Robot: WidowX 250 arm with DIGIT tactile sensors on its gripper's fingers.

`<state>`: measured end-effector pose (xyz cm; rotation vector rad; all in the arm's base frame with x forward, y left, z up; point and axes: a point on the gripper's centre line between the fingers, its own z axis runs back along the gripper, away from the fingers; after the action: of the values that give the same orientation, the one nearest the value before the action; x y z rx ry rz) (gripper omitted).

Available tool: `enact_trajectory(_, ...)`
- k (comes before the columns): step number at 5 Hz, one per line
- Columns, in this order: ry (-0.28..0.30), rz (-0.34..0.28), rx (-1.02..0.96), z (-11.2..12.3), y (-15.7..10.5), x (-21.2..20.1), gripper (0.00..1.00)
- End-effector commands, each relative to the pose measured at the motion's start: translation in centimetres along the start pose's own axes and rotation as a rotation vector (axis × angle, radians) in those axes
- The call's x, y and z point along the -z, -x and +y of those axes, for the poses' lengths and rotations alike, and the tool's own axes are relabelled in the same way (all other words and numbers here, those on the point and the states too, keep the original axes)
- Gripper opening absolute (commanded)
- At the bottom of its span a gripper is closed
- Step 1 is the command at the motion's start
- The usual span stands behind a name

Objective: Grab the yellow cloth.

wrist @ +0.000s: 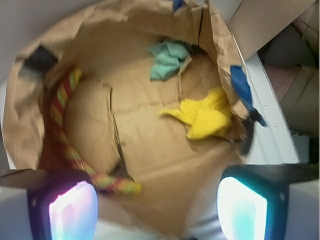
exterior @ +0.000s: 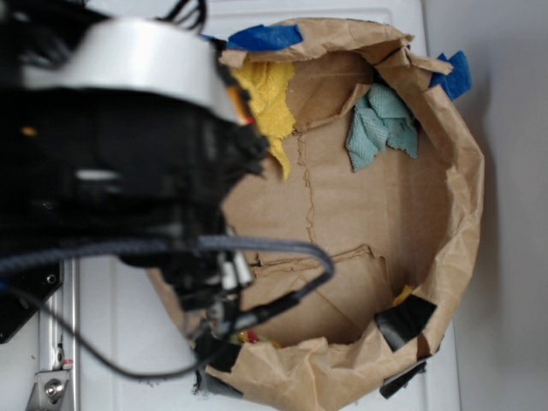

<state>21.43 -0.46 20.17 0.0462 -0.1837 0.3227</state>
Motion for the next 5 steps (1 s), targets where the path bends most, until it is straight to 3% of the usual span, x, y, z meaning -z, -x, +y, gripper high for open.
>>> enact_trajectory(1,0.003,-0.022,-0.279,0.4,-0.6,0.8,1.0)
enact_trajectory(3,0.003,-0.022,-0.279,0.4,-0.6,0.8,1.0)
enact_trajectory(4,-0.006,-0.077,-0.452,0.3,-1.0,3.6,1.0)
enact_trajectory(5,-0.025,-0.077,-0.629,0.0,-0.8,5.9,1.0)
